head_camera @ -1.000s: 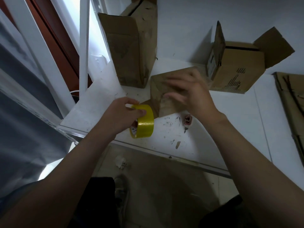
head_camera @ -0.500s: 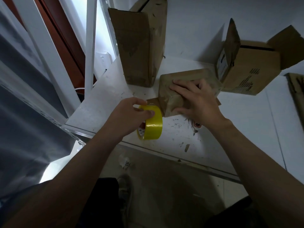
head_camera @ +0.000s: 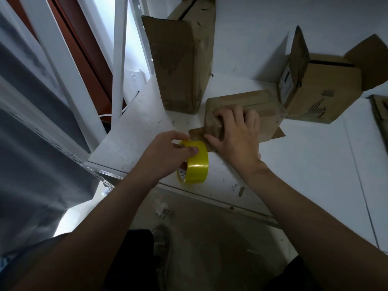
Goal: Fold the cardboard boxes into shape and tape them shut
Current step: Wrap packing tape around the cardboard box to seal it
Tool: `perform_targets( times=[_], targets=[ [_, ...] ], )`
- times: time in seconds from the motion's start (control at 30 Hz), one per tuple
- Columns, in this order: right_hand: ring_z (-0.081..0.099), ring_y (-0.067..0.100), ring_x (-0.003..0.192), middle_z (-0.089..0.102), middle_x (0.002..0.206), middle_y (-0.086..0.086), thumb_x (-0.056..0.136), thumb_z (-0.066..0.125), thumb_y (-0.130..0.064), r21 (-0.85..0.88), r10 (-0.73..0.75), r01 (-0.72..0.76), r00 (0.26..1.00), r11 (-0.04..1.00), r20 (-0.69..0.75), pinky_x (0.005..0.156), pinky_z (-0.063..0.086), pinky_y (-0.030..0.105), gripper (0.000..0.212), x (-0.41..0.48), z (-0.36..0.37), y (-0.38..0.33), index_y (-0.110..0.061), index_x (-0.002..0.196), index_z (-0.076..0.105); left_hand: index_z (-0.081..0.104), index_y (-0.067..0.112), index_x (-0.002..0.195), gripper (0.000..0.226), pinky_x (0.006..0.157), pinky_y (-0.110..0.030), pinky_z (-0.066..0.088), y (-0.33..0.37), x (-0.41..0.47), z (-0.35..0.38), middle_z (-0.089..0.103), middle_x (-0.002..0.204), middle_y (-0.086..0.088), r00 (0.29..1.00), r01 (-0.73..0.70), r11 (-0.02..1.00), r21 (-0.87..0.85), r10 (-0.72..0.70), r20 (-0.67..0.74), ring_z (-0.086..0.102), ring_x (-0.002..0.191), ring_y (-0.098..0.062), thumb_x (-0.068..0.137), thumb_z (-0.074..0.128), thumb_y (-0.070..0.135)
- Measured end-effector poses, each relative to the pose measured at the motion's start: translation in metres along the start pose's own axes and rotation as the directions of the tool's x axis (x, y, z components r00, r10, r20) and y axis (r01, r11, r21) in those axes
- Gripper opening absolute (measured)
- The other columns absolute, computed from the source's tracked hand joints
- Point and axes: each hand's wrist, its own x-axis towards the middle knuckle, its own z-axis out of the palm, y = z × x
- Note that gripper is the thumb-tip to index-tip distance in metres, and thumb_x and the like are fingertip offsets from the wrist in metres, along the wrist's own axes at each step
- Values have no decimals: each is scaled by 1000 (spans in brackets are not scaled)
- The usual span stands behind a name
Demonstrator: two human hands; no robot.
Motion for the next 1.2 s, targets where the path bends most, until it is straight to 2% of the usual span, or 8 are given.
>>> perform_targets(
  times=[0.13,0.3,0.47,0.57,0.7,0.87,1.0,1.2],
  targets=[
    [44,29,103,57,128,7,73,75,-70,8,-66,66,994,998,92,95,36,41,78,-3,-8,11,-18,129,59,58,39,111,32,66,-25,54,0,-3,-2,63,90,17,1000,-8,1000,7,8,-2,71,72,-9,86,77,36],
    [48,24,104,63,125,-2,99,56,-53,264,-72,53,995,963,62,89,36,31,44,8,-34,19,-18,125,66,56,35,117,34,83,-36,57,10,-4,0,60,94,17,999,-32,999,2,32,10,67,87,-11,88,74,35],
    [47,34,117,56,133,4,93,53,-23,125,162,-158,986,980,-26,97,28,31,34,14,-61,59,-21,124,67,59,32,118,36,79,-35,58,26,-11,12,70,99,6,997,-72,997,-39,72,-20,73,76,-11,87,76,35],
    [41,40,129,48,145,13,81,49,-26,67,279,-293,947,954,159,104,23,37,56,12,-75,84,-24,136,60,60,29,126,44,91,-49,57,34,-13,21,71,111,-2,997,-77,997,-6,77,-7,71,93,-23,86,77,34],
    [56,38,108,69,118,8,93,58,-21,126,258,-310,913,942,316,103,33,38,53,2,-79,99,-29,146,52,60,28,124,45,92,-52,56,37,-13,36,66,121,-4,998,-67,997,26,67,22,68,101,-28,84,79,34],
    [51,34,113,72,106,5,95,58,-22,140,292,-332,925,933,244,83,52,41,47,-7,-91,98,-36,140,59,60,33,121,43,95,-47,53,39,-4,45,65,121,3,997,-75,994,76,77,-28,65,105,-24,83,80,38],
    [58,33,100,70,100,5,92,60,-15,26,200,-207,965,978,172,67,46,33,40,-13,-101,92,-26,129,70,58,35,119,40,87,-34,43,41,7,52,57,114,11,986,-79,989,126,96,-134,56,105,-15,84,77,42],
    [59,7,85,64,98,-11,92,62,-14,316,200,-262,956,912,215,71,51,33,25,-6,-109,102,-23,108,79,57,39,115,38,87,-35,42,44,15,58,55,113,12,978,-68,985,158,97,-184,52,104,-15,84,77,45]
  ],
)
